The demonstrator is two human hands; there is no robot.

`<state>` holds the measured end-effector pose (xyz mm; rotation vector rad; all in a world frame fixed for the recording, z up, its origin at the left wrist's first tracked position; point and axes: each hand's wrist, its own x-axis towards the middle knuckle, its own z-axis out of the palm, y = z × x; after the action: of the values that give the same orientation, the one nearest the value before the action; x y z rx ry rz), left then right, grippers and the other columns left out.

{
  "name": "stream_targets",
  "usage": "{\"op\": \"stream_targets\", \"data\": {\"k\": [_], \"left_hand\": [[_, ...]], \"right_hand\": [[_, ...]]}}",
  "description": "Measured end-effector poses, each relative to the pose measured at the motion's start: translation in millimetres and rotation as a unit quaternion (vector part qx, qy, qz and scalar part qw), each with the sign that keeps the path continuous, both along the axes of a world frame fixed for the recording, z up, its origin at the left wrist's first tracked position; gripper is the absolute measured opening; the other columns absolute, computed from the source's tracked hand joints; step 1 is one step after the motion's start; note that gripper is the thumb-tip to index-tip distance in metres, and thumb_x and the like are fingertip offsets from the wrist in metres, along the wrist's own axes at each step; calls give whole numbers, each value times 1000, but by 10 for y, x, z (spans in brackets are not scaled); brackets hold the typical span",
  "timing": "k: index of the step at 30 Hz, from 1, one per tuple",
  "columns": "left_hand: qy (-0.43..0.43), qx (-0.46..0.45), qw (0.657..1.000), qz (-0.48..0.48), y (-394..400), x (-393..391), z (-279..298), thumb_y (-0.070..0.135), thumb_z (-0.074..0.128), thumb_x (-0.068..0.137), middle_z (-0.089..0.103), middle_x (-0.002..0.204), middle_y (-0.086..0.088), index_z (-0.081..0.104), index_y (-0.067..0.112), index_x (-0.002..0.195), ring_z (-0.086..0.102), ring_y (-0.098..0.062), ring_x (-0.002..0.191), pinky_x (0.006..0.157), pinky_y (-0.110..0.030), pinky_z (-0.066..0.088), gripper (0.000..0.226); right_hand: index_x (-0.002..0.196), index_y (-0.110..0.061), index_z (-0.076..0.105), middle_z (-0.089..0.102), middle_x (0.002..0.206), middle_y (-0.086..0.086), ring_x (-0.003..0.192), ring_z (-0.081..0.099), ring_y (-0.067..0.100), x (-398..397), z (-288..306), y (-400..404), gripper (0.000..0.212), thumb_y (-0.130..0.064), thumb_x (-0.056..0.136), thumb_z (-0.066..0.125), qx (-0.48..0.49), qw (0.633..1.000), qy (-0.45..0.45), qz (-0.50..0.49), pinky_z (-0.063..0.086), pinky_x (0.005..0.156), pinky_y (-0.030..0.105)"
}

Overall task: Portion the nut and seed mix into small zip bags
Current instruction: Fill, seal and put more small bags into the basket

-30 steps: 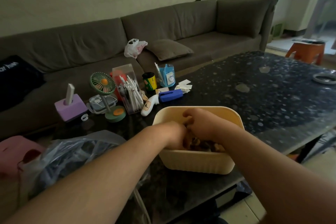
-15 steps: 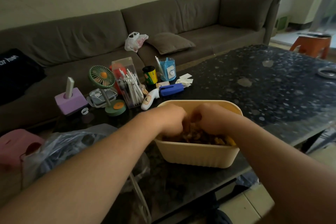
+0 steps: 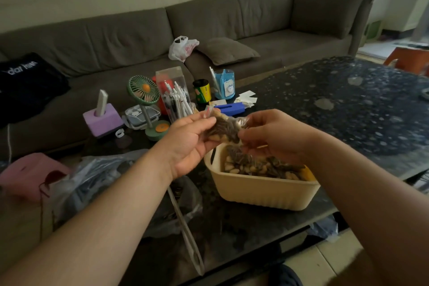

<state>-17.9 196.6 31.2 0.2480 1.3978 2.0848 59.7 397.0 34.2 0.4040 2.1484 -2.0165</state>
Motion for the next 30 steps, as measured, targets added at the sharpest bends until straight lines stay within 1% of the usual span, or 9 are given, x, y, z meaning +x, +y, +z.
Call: {"op": "stream_targets", "data": {"k": [4,9,12,14,17,18,20,25,30], "left_hand": [[14,-21,998,59,-330,66,-2,4,51,107,77,118,-18,69,5,127,78,-25,103,89,-38,65,27],[57,-114,983,134,-942,172,-20,0,58,103,81,101,-11,75,8,114,78,-18,83,73,-30,67,21],[64,-146,975,153,-1338,193,-42,-3,63,99,81,88,-9,75,5,112,77,-13,71,58,-25,62,20],[51,-158,974,154,-1544,200,-80,-2,66,97,80,86,-8,76,6,106,75,-13,69,56,-24,61,17],[26,-183,970,160,-1713,201,-214,1,70,95,75,87,-11,76,5,106,71,-15,69,61,-26,63,13],[20,-190,968,161,-1740,208,-271,2,72,94,73,83,-11,75,4,107,69,-14,65,61,-26,63,13],[6,-202,966,162,-1776,232,-394,4,77,91,72,79,-10,74,5,106,67,-13,59,59,-26,61,16],[-123,-165,967,147,-1780,305,-600,11,81,80,77,83,-6,74,12,99,70,-10,63,55,-23,58,20],[-220,-92,961,138,-1766,298,-624,20,81,73,75,83,-3,73,17,102,70,-11,66,53,-23,58,30]], "right_hand": [[111,-11,71,79,105,14,102,77,29,-23,75,-296,14,-13,98,70,-96,994,40,-18,63,88,41],[117,-5,64,76,111,19,98,77,30,-76,57,-894,16,-11,102,61,-197,979,53,12,62,83,38],[119,-9,62,77,109,15,93,79,25,-133,-19,-1197,20,-15,100,67,-86,995,32,41,63,79,37],[118,-21,62,75,107,2,87,78,18,-160,-73,-1336,24,-24,96,73,124,987,70,73,65,76,35],[116,-31,63,65,100,-14,87,64,3,-181,-122,-1527,24,-37,95,72,425,872,213,112,55,76,21],[111,-30,67,65,95,-15,85,62,1,-175,-118,-1602,18,-38,95,71,442,855,244,120,53,74,20],[98,-32,72,69,85,-14,80,64,-1,-175,-129,-1747,12,-43,94,71,404,872,236,143,55,71,19],[84,-27,75,76,78,-10,71,71,2,-310,-388,-1989,36,-63,84,74,333,912,116,211,63,74,33],[83,-15,74,77,75,0,71,75,11,-459,-569,-2073,43,-57,81,81,296,928,88,209,65,76,43]]}}
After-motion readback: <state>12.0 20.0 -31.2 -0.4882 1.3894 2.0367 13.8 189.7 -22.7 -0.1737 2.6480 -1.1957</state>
